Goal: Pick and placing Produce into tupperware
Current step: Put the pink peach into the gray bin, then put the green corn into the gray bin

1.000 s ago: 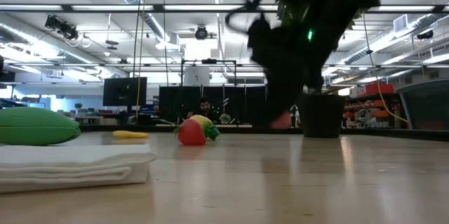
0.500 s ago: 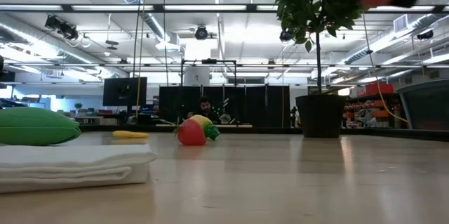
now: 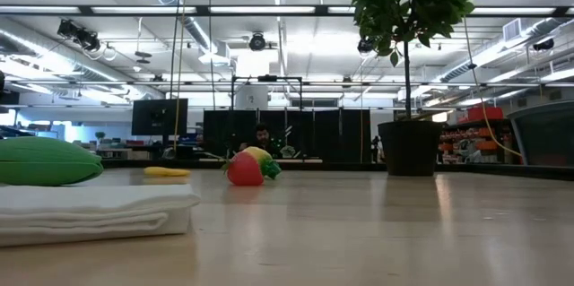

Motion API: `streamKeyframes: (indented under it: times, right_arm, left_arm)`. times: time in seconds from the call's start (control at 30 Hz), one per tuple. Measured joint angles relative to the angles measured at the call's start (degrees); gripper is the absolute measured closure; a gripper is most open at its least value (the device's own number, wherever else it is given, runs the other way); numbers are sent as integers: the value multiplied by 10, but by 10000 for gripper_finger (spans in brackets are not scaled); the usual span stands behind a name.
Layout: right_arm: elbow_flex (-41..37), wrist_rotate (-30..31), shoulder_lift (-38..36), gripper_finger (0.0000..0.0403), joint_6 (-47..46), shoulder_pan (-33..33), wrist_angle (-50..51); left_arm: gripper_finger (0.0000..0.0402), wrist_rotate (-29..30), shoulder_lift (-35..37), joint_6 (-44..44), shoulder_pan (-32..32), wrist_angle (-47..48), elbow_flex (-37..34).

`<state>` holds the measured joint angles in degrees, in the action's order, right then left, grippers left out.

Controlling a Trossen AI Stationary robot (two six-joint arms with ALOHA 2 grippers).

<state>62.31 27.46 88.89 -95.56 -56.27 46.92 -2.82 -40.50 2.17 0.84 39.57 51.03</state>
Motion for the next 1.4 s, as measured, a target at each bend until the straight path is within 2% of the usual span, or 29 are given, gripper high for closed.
streamKeyframes:
  times: [0.3, 0.5, 0.7, 0.87, 0.97, 1.1, 1.17, 1.4]
  right_arm:
    - [0, -24, 19, 282, -54, 26, -1]
    - [0, -49, 17, 269, -52, 45, -2]
    - [0, 16, 10, 273, -35, 71, -6]
    - [0, 94, -8, 274, 58, 119, -43]
    - [0, 135, -8, 274, 180, 161, -106]
    - [0, 118, 2, 274, 361, 220, -213]
    - [0, 117, 4, 274, 421, 245, -243]
    - [0, 118, 4, 275, 467, 324, -243]
  left_arm:
    - [379, 0, 0, 0, 0, 0, 0]
    - [372, 0, 0, 0, 0, 0, 0]
    - [379, 0, 0, 19, 0, 1, 0]
    - [385, 0, 0, 35, 0, 0, 0]
    - [383, 0, 0, 35, 0, 0, 0]
    - [376, 0, 0, 34, 0, 0, 0]
    - [374, 0, 0, 25, 0, 1, 0]
    - [372, 0, -22, -17, 0, 2, 0]
